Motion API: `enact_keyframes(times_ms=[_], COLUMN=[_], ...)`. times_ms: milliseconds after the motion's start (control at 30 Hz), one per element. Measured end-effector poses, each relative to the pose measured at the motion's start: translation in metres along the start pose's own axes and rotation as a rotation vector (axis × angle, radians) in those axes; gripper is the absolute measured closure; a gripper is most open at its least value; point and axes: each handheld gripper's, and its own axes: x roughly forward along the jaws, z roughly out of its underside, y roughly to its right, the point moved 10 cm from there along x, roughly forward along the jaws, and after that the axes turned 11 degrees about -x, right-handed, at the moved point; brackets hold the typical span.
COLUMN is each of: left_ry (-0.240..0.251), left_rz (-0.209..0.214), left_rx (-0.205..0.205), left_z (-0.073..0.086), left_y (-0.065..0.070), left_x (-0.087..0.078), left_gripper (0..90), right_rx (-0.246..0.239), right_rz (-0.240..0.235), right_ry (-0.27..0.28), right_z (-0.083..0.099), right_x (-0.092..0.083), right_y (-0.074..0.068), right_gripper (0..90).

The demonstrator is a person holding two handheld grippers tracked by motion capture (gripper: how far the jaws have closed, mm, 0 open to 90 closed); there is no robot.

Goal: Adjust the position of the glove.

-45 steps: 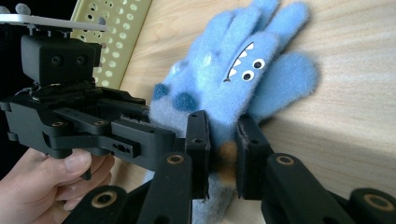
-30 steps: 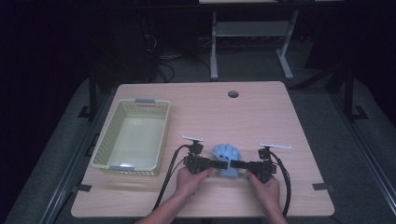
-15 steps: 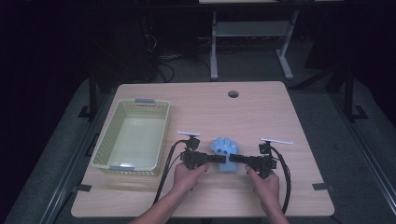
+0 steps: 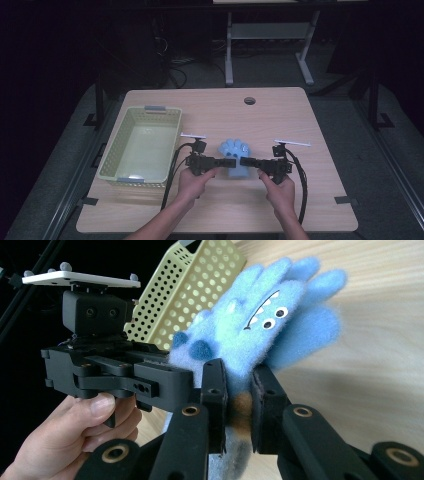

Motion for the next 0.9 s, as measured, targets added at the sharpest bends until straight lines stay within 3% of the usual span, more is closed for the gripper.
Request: enact_keyframes(times_ms=[900], left_ry=[0.076], left_rz=[0.007], left_rx=[0.015], left_z=[-0.025], left_y=[0.006], left_x=[-0.055], left_gripper=[73.8], right_rx=[-0.067], right_rz=[-0.043], right_ry=[-0.012], right_z=[-0.04], right_x=[0.031], right_y=[-0.042], right_gripper=[79.6])
